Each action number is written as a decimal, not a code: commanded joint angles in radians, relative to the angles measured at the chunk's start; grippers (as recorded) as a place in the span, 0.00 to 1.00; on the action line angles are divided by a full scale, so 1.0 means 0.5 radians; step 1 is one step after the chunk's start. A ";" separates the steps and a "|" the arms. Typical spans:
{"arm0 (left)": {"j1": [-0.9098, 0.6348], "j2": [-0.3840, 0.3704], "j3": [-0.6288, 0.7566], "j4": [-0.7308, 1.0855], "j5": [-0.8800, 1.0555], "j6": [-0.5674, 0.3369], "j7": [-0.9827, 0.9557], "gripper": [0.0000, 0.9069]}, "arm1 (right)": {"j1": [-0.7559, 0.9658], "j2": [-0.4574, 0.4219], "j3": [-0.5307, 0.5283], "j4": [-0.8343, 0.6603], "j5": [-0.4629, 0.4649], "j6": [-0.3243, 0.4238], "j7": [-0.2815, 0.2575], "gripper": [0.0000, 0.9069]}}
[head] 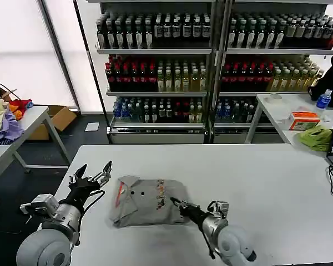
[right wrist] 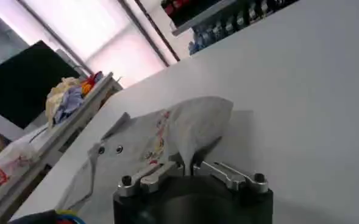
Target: Fold and organize the clothes.
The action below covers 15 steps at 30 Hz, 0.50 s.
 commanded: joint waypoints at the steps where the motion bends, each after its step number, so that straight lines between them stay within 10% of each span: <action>1: 0.018 -0.011 -0.048 -0.026 -0.072 0.018 -0.025 1.00 | -0.134 -0.482 0.365 0.135 -0.419 -0.044 -0.208 0.00; 8: 0.013 -0.049 -0.029 -0.023 -0.103 0.013 -0.033 1.00 | -0.234 -0.504 0.506 0.172 -0.542 -0.003 -0.080 0.00; 9: 0.011 -0.058 -0.028 -0.020 -0.103 0.013 -0.033 1.00 | -0.230 -0.481 0.508 0.172 -0.528 0.027 -0.029 1.00; 15: 0.013 -0.071 -0.022 -0.006 -0.099 0.012 -0.029 1.00 | -0.236 -0.423 0.574 0.208 -0.546 0.038 0.028 1.00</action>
